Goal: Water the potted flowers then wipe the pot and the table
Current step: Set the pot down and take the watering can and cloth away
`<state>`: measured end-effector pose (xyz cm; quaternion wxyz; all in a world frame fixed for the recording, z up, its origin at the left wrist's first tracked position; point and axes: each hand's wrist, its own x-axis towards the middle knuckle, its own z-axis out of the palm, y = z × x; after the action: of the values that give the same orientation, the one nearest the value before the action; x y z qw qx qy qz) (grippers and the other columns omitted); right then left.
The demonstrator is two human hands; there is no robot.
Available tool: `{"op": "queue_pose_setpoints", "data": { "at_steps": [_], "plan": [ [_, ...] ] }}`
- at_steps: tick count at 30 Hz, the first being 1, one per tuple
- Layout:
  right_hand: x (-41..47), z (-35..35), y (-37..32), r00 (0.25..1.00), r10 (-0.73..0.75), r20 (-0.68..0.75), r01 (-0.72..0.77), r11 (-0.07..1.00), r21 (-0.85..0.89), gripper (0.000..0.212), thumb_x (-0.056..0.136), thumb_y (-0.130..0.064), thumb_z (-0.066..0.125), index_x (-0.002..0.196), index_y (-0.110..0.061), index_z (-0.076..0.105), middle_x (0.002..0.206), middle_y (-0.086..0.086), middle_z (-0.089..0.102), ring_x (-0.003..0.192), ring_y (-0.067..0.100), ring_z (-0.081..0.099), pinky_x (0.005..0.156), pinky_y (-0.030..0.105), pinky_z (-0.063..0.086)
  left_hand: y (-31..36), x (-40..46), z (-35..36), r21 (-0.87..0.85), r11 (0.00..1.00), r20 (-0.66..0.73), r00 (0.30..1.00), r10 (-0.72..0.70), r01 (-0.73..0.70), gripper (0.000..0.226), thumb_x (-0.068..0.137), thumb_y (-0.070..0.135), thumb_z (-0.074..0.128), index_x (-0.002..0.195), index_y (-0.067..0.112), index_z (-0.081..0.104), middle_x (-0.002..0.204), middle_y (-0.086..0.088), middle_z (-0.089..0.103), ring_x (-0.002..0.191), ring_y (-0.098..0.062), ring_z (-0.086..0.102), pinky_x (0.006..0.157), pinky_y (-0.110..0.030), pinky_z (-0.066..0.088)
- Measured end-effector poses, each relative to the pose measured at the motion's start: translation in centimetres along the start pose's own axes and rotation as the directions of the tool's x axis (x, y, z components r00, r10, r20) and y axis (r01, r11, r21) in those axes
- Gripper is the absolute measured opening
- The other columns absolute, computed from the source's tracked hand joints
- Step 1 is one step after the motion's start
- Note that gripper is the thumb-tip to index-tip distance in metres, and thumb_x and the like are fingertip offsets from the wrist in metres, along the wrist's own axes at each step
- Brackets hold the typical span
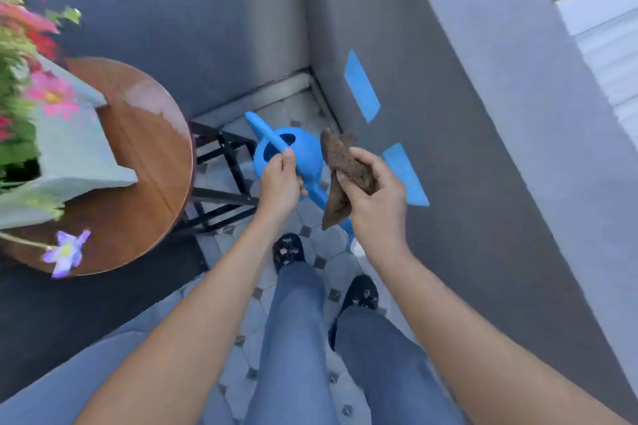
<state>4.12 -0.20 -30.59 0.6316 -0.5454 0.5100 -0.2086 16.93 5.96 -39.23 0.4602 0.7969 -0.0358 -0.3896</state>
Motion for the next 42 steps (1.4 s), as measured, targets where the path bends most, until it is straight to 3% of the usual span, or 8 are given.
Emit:
{"op": "queue_pose_setpoints", "data": {
  "at_steps": [5, 12, 15, 19, 26, 31, 36, 42],
  "plan": [
    [9.5, 2.6, 13.6, 1.0, 0.024, -0.015, -0.025, 0.997, -0.069, 0.035, 0.087, 0.008, 0.067, 0.117, -0.009, 0.065, 0.115, 0.011, 0.072, 0.104, 0.014, 0.069, 0.096, 0.024, 0.052, -12.3, 12.8, 3.7, 0.051, 0.995, 0.007, 0.996, -0.089, 0.088, 0.037, 0.105, 0.034, 0.032, 0.077, 0.015, 0.047, 0.055, -0.003, 0.047, 0.036, -0.005, 0.049, 0.067, -0.045, 0.054],
    [19.8, 4.7, 25.5, 0.99, 0.135, -0.043, -0.134, 0.99, 0.036, 0.034, 0.092, 0.006, 0.062, 0.124, -0.005, 0.061, 0.105, 0.006, 0.07, 0.089, 0.008, 0.066, 0.086, 0.022, 0.054, -20.6, 24.3, 8.0, 0.1, 0.987, 0.082, 0.988, -0.13, 0.122, 0.036, 0.106, 0.029, 0.031, 0.076, 0.014, 0.045, 0.063, -0.004, 0.046, 0.053, -0.014, 0.049, 0.048, -0.027, 0.049],
    [22.8, 5.5, 28.4, 0.975, 0.222, 0.024, -0.223, 0.959, 0.174, 0.029, 0.095, 0.008, 0.055, 0.113, -0.014, 0.06, 0.105, 0.006, 0.069, 0.096, 0.021, 0.066, 0.091, 0.044, 0.055, -22.6, 27.1, 9.2, 0.128, 0.985, 0.115, 0.985, -0.128, 0.113, 0.035, 0.106, 0.031, 0.029, 0.088, 0.008, 0.048, 0.065, -0.004, 0.046, 0.053, -0.013, 0.048, 0.045, -0.023, 0.049],
    [25.4, 5.8, 29.9, 0.952, 0.296, 0.085, -0.307, 0.906, 0.292, 0.031, 0.096, 0.009, 0.045, 0.107, -0.017, 0.059, 0.095, -0.001, 0.068, 0.077, 0.009, 0.067, 0.069, 0.035, 0.057, -24.4, 29.8, 10.2, 0.182, 0.98, 0.121, 0.987, -0.105, 0.082, 0.035, 0.106, 0.033, 0.029, 0.092, 0.008, 0.048, 0.074, -0.008, 0.054, 0.057, -0.014, 0.053, 0.058, -0.031, 0.052],
    [27.4, 5.9, 30.9, 0.916, 0.346, 0.205, -0.402, 0.793, 0.457, 0.036, 0.088, 0.01, 0.033, 0.098, -0.013, 0.06, 0.096, 0.012, 0.067, 0.091, 0.026, 0.064, 0.083, 0.048, 0.055, -25.9, 31.5, 10.3, 0.277, 0.961, 0.154, 0.987, -0.052, 0.007, 0.04, 0.104, 0.039, 0.032, 0.073, 0.018, 0.046, 0.069, -0.004, 0.05, 0.067, -0.022, 0.05, 0.066, -0.038, 0.044],
    [27.8, 6.7, 30.6, 0.892, 0.351, 0.284, -0.451, 0.731, 0.513, 0.037, 0.083, 0.009, 0.026, 0.091, -0.012, 0.055, 0.088, 0.011, 0.064, 0.082, 0.025, 0.061, 0.073, 0.037, 0.054, -23.8, 28.8, 9.1, -0.142, 0.943, 0.186, 0.944, -0.274, 0.302, 0.058, 0.095, 0.063, 0.034, 0.097, 0.012, 0.062, 0.082, -0.005, 0.065, 0.073, -0.018, 0.063, 0.06, -0.028, 0.052],
    [28.7, 8.0, 30.4, 0.859, 0.322, 0.397, -0.498, 0.701, 0.51, 0.043, 0.071, 0.008, 0.038, 0.103, -0.009, 0.06, 0.098, 0.016, 0.065, 0.09, 0.029, 0.064, 0.082, 0.041, 0.054, -22.9, 27.2, 5.7, -0.44, 0.736, 0.553, 0.801, -0.23, 0.515, 0.09, 0.082, 0.075, 0.045, 0.137, 0.004, 0.053, 0.128, -0.016, 0.063, 0.119, -0.031, 0.06, 0.095, -0.044, 0.052],
    [30.8, 9.5, 31.6, 0.939, 0.277, 0.205, -0.31, 0.939, 0.152, 0.033, 0.069, 0.008, 0.052, 0.091, -0.012, 0.066, 0.092, 0.01, 0.069, 0.081, 0.025, 0.062, 0.07, 0.033, 0.049, -22.7, 28.0, 5.6, -0.634, 0.755, 0.073, 0.984, -0.161, 0.17, 0.047, 0.082, 0.007, 0.075, 0.125, 0.004, 0.054, 0.118, -0.012, 0.069, 0.109, -0.027, 0.066, 0.094, -0.047, 0.054]
  ]
}}
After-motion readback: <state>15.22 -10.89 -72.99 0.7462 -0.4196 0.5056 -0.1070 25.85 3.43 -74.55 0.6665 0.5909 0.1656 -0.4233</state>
